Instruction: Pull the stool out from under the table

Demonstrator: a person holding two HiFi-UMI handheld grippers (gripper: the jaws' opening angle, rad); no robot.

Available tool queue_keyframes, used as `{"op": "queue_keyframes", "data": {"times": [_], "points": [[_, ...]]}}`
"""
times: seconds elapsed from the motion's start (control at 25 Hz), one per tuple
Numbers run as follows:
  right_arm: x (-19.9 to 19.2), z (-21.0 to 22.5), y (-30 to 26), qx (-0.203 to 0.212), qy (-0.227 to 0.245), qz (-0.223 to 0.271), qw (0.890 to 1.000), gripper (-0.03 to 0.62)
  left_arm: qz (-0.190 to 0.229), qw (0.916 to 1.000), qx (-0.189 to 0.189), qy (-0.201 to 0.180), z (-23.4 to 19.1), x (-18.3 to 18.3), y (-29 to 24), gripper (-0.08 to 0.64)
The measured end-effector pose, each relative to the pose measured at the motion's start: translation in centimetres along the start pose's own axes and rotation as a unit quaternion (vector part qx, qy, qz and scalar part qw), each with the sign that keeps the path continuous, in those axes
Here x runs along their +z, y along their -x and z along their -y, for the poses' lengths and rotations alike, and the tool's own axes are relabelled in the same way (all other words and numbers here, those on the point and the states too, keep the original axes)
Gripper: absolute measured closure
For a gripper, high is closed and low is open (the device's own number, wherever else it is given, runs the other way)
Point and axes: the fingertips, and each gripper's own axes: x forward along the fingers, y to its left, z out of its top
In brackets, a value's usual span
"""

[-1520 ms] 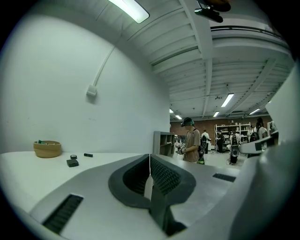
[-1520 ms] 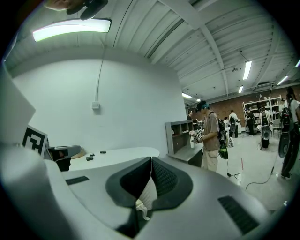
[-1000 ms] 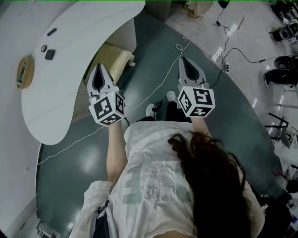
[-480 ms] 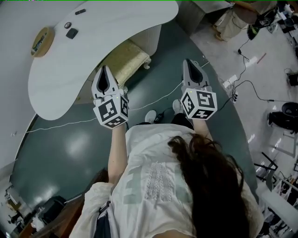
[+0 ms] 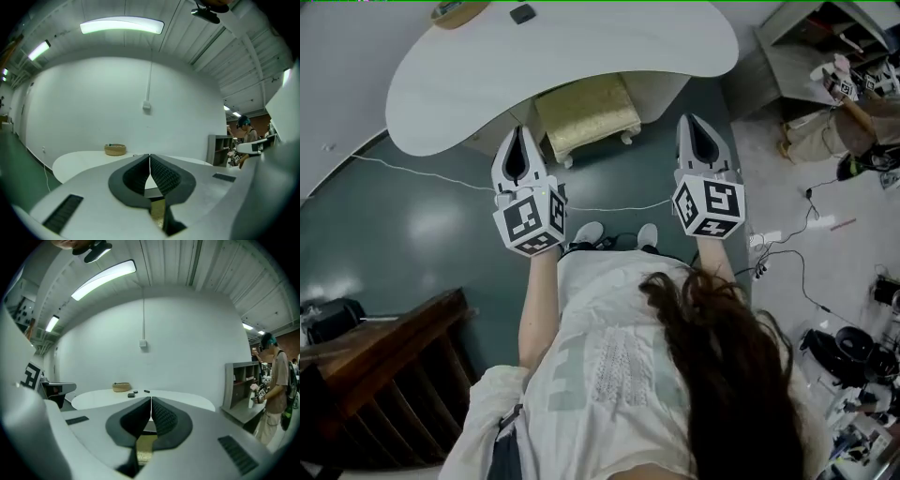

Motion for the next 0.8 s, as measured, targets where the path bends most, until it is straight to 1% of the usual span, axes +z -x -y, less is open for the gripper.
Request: {"op": "queue_keyframes", "data": {"times": [0.2, 0.36, 0.56, 0.8], "points": [[0.0, -0.8, -1.0, 0.06, 0.018, 0.001, 0.998, 0.563, 0.01, 0.9976, 0.068, -0.002, -0.8, 0.1, 3.0, 0.531], [-0.6, -2.0, -1.3, 0.097, 0.024, -0.003, 0.995, 0.561, 0.019, 0.9945, 0.103, 0.003, -1.5, 0.1, 5.4, 0.532], [-0.7, -2.9, -0.9, 0.119, 0.024, 0.0, 0.993, 0.562, 0.016, 0.9923, 0.123, 0.001, -1.7, -0.4, 7.3, 0.531], [-0.6, -3.1, -0.7, 0.112, 0.019, 0.007, 0.994, 0.561, 0.023, 0.9924, 0.121, -0.006, -2.1, 0.0, 7.3, 0.531]]}}
